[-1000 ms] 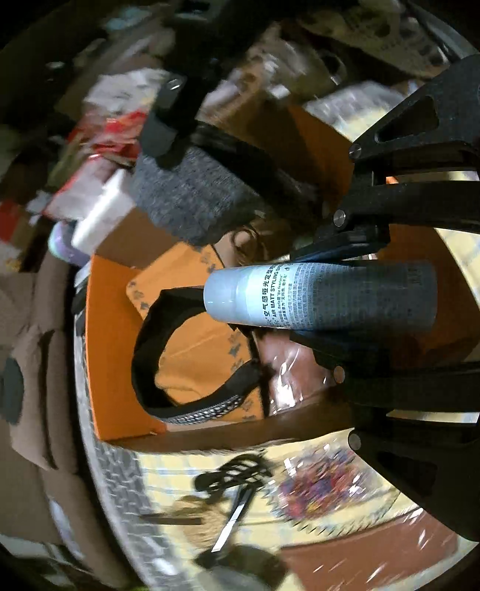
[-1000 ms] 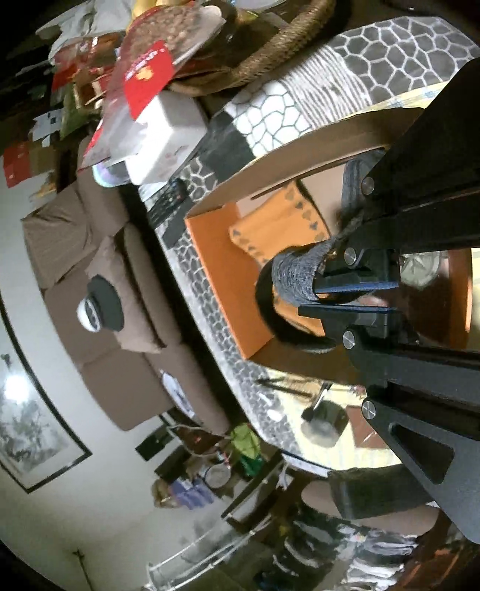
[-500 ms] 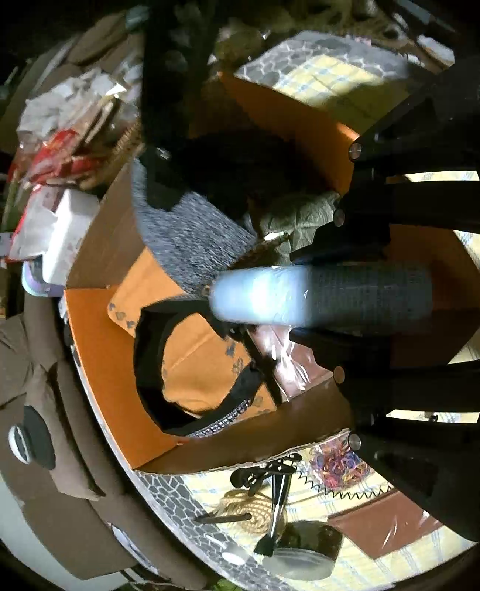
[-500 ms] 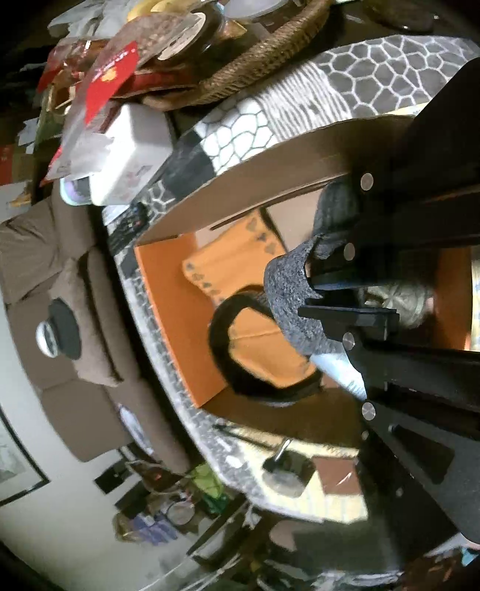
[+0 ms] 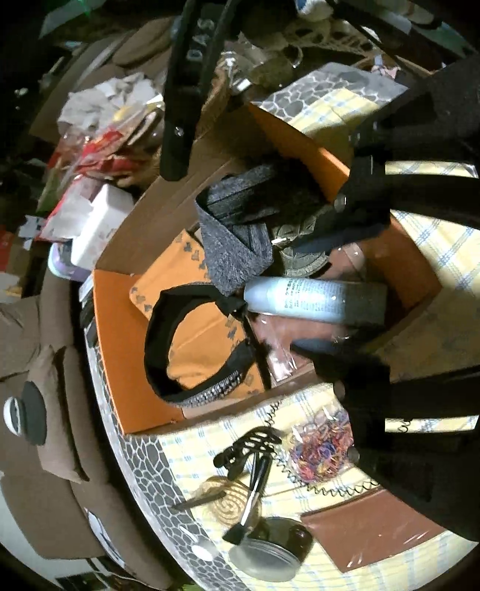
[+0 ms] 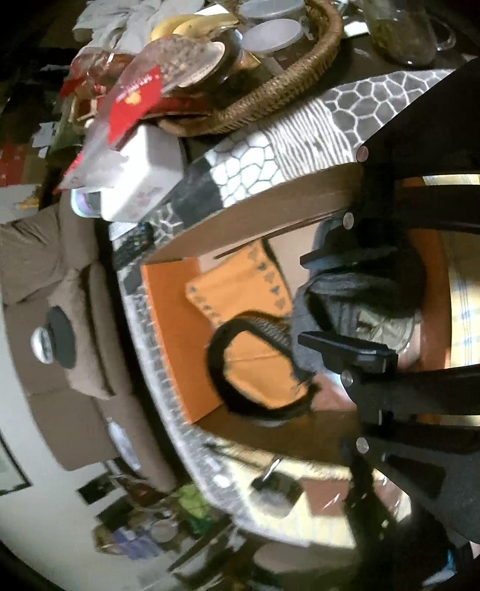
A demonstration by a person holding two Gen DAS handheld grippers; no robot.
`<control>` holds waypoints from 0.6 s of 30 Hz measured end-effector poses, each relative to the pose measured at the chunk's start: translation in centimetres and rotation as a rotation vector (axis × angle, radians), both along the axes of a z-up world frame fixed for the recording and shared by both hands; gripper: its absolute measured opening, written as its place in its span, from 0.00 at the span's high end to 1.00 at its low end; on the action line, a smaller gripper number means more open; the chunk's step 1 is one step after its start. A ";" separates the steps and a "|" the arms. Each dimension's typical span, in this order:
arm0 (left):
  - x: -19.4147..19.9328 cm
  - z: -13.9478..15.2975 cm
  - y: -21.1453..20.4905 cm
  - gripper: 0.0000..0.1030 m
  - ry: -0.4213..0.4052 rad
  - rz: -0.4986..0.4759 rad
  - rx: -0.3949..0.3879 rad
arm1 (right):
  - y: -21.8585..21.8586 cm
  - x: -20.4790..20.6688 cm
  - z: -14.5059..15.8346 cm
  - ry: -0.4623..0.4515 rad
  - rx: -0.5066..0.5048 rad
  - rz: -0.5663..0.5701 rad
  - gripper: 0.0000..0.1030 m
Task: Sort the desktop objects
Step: 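Carry the spray can and grey cloth into the orange box, opening both grippers, then withdraw both grippers from the box back over the table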
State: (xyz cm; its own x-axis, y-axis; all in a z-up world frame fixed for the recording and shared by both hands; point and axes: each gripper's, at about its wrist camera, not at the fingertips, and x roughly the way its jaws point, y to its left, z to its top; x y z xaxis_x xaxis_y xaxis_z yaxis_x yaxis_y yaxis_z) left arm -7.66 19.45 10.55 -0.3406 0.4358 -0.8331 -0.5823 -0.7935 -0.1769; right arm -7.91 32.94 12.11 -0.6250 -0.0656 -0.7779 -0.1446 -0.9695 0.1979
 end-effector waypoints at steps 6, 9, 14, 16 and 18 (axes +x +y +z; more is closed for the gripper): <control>0.8 0.9 -1.4 0.38 -0.015 0.026 0.052 | -0.9 -0.1 0.5 0.000 -0.001 0.023 0.51; 1.7 1.9 -2.4 0.17 0.007 0.053 0.060 | -1.6 0.0 0.9 0.013 0.003 0.032 0.35; 3.0 2.9 -5.8 0.11 -0.001 0.113 0.115 | -2.7 0.3 1.4 0.033 0.001 0.062 0.18; 3.6 2.8 -7.5 0.05 -0.006 0.138 0.120 | -3.3 0.4 1.3 0.028 0.014 0.074 0.14; 4.3 2.6 -9.5 0.01 -0.004 0.169 0.104 | -4.2 0.6 1.0 0.018 0.032 0.093 0.12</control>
State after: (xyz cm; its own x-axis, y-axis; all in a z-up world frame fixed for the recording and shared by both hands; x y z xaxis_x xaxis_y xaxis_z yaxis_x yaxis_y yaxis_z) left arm -3.31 9.95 13.12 -0.4135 0.4565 -0.7878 -0.4414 -0.8573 -0.2650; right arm -7.28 28.79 13.11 -0.6316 -0.0991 -0.7689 -0.0505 -0.9844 0.1683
